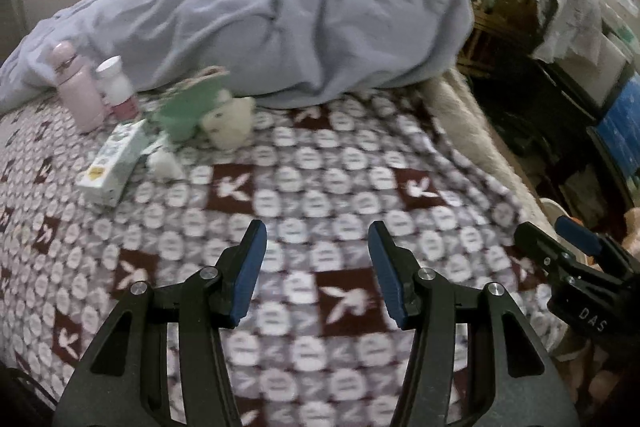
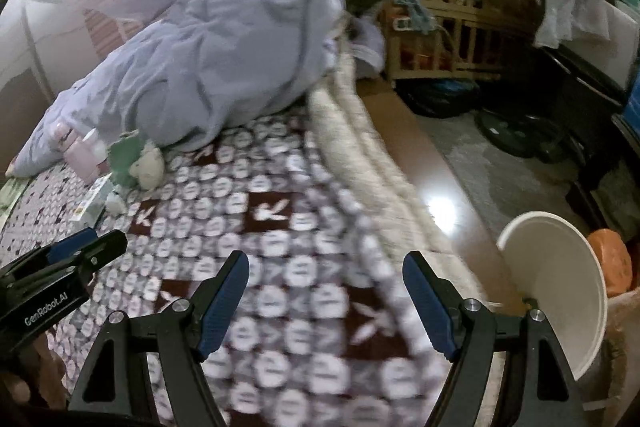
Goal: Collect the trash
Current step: 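Move both open tools back to the trash pile on the bed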
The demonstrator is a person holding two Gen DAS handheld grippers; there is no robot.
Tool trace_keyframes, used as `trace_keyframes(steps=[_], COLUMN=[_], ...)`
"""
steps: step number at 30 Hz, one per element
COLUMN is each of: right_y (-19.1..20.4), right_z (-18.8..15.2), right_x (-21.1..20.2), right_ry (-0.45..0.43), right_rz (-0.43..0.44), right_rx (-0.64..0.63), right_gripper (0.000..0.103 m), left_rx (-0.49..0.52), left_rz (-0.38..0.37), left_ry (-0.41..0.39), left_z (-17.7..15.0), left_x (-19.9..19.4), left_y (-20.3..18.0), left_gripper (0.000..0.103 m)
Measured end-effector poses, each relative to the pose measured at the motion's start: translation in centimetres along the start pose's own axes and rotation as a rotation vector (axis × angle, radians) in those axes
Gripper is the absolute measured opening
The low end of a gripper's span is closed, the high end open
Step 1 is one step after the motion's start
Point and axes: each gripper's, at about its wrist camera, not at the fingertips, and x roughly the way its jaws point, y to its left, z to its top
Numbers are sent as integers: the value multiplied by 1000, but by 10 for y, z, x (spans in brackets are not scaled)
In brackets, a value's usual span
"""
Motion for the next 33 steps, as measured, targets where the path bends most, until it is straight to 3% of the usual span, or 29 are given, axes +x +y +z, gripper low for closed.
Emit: trace_keyframes(steps=[11, 21, 33], right_y=[64, 122, 177], right_z=[-2, -3, 24], right_x=[16, 58, 116], right_ry=[26, 117, 187], right_rz=[47, 143, 238], right_rx=[-124, -184, -240], right_gripper=[77, 77, 77], left_rx=[-84, -195, -241], left_rz=[67, 112, 96], left_ry=[15, 60, 70], left_z=[-11, -19, 15], left_x=[-3, 12, 49], left_y=[76, 174, 226], left_gripper=[51, 51, 55])
